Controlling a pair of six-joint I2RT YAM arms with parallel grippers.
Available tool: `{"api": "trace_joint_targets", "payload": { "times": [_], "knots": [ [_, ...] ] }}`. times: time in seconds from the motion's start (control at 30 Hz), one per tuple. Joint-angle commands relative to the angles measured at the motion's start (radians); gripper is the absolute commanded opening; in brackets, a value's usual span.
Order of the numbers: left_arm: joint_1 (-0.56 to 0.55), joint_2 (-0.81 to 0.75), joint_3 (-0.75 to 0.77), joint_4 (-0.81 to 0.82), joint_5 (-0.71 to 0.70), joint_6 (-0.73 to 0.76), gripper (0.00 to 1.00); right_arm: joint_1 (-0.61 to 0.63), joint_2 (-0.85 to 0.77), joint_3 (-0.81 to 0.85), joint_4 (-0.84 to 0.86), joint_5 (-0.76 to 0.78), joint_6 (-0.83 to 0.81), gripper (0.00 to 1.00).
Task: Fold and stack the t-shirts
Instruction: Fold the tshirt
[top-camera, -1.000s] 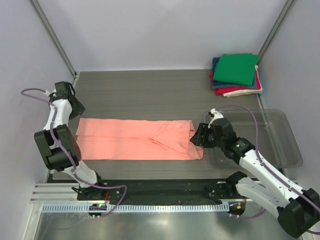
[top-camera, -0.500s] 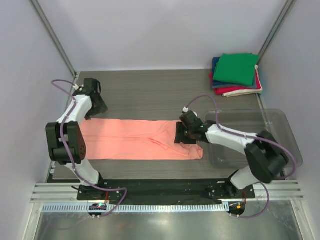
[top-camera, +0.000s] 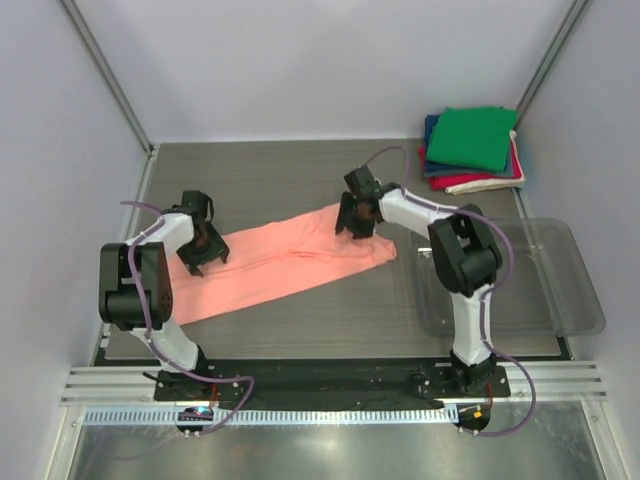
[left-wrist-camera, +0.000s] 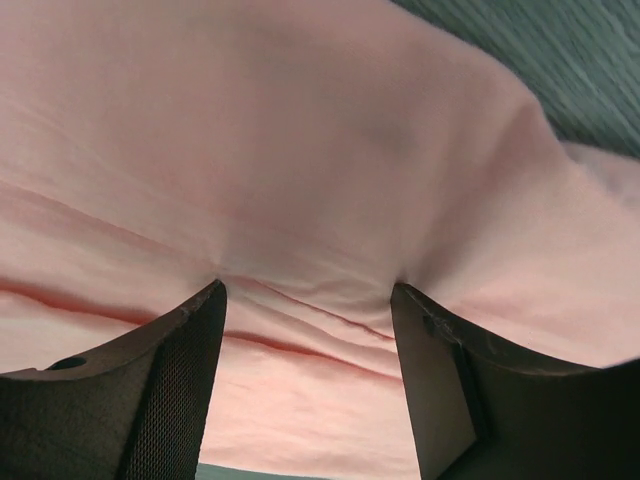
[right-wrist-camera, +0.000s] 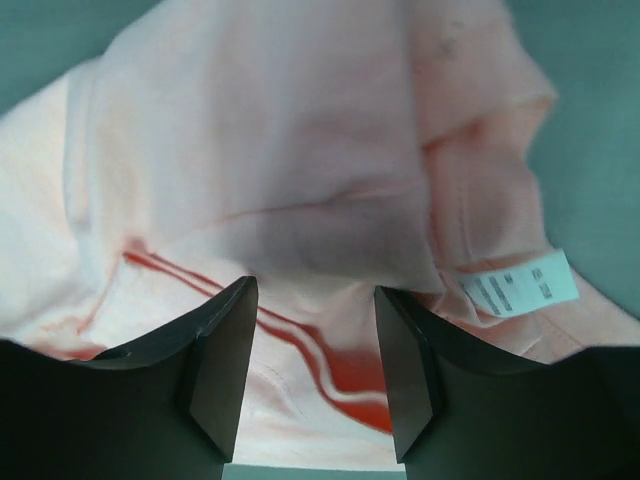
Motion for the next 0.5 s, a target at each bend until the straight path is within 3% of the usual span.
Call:
{"api": "trace_joint_targets", "payload": {
  "times": [0.0,0.07,0.2,0.3,0.47],
  "knots": [
    [-0.045,-0.007,-0.103,0.067,0.121,-0.063,0.68,-0.063,0.290,0.230,-0.078,0.063,-0.092,0.57],
    [-0.082,-0.040,-0.140,0.099,0.135,-0.090,0.67,-0.080,0.421,0.536,-0.201,0.069,-0.136,0.57],
    [-0.192,-0.137,-0.296,0.176,0.303,-0.200,0.67,-0.089,0.728,1.126,-0.350,-0.042,-0.175,0.56],
    [-0.362,-0.191,-0.422,0.280,0.333,-0.319,0.68,-0.088,0.852,1.240,-0.289,-0.127,-0.167,0.57],
    [-0.750,-0.156,-0.521,0.612,0.374,-0.691,0.69,-0.078,0.880,1.159,-0.023,-0.265,-0.138,0.58]
  ]
}}
